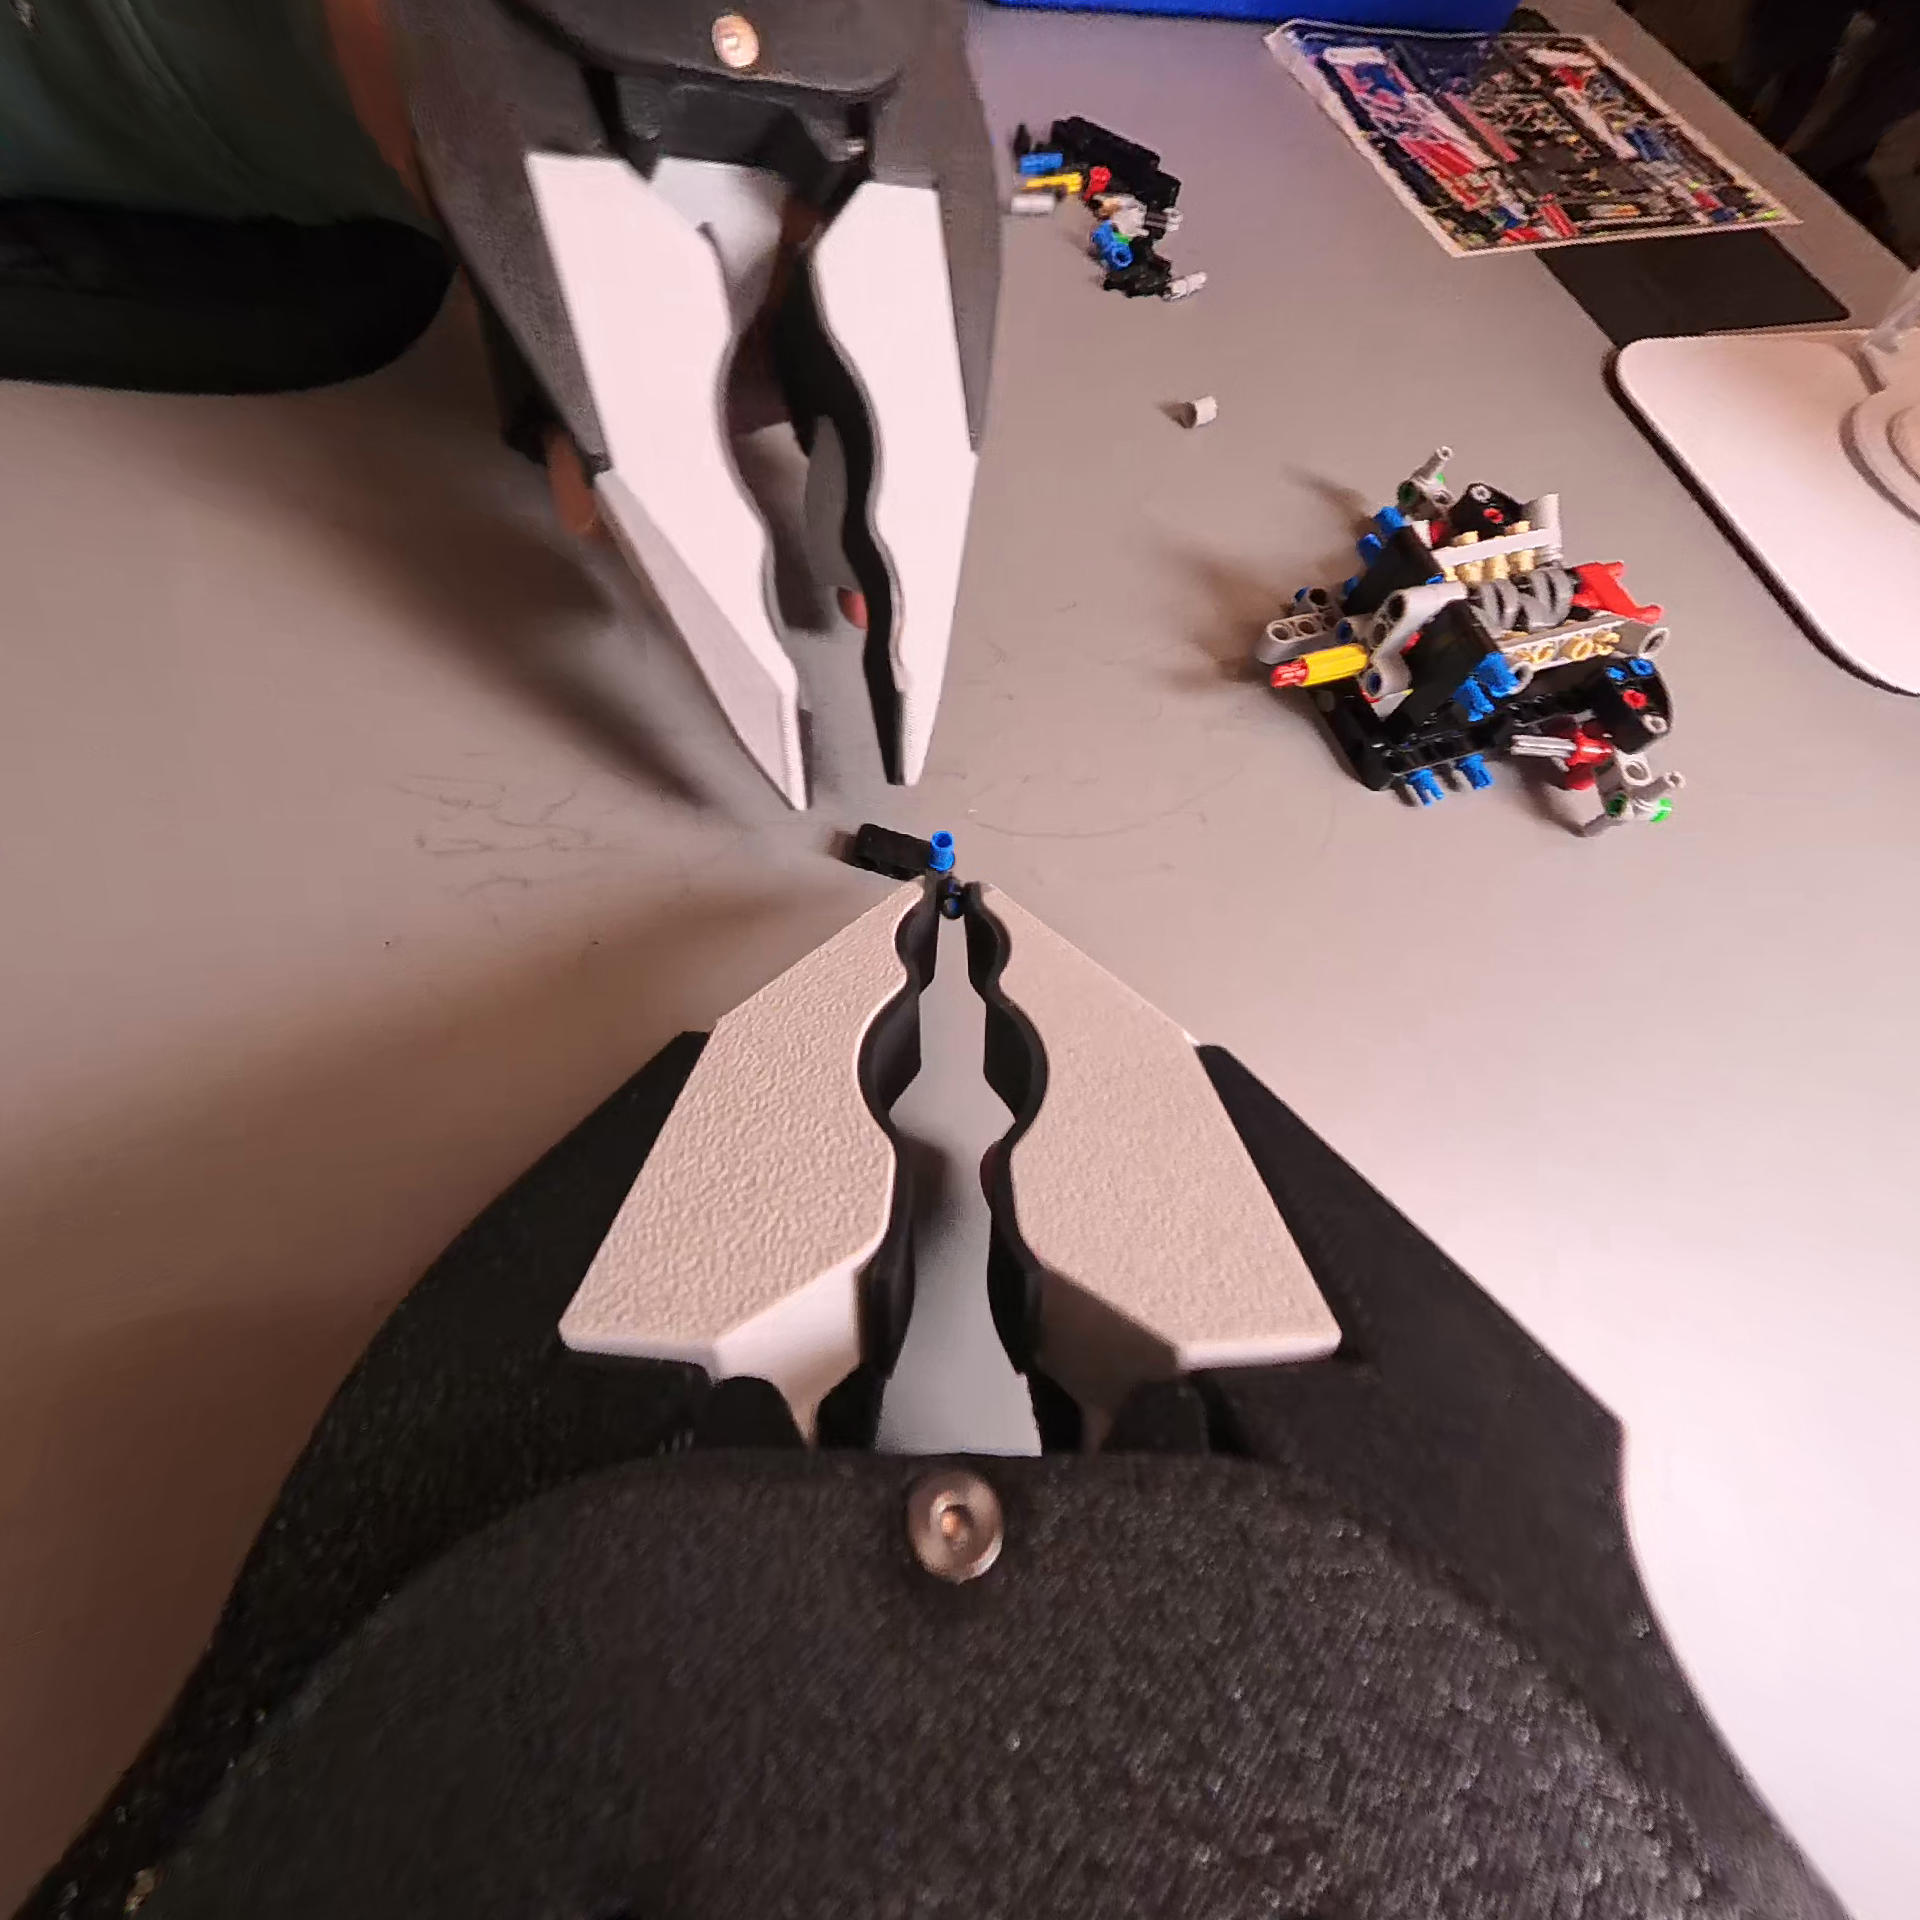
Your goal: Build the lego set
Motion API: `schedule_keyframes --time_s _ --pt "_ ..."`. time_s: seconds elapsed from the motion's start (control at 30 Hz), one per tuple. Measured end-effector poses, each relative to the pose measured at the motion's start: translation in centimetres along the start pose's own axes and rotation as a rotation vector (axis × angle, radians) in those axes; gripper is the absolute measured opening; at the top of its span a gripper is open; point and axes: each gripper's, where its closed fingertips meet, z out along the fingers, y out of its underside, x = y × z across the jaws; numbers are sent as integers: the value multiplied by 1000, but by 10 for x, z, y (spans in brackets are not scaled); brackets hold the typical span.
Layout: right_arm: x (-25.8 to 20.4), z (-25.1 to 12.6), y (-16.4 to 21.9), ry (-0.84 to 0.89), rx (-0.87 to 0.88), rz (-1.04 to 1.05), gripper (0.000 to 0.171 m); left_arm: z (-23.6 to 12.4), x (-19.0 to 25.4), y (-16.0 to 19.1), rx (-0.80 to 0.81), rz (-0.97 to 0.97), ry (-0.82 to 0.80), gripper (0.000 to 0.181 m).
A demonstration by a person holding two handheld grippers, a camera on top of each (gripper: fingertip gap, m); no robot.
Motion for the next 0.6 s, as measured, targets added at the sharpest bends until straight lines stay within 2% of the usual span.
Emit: schedule_keyframes --time_s 0.17,0.27,0.6 --pt "10 -11 -2 32 42 43 3 -1 2 4 -16 268 -82 19" --pt "13 -17 -1 42 61 56 3 1 2 2 -11 361 -103 18" --pt "12 -27 -2 52 79 49 3 17 -9 1 -66 336 -141 14"
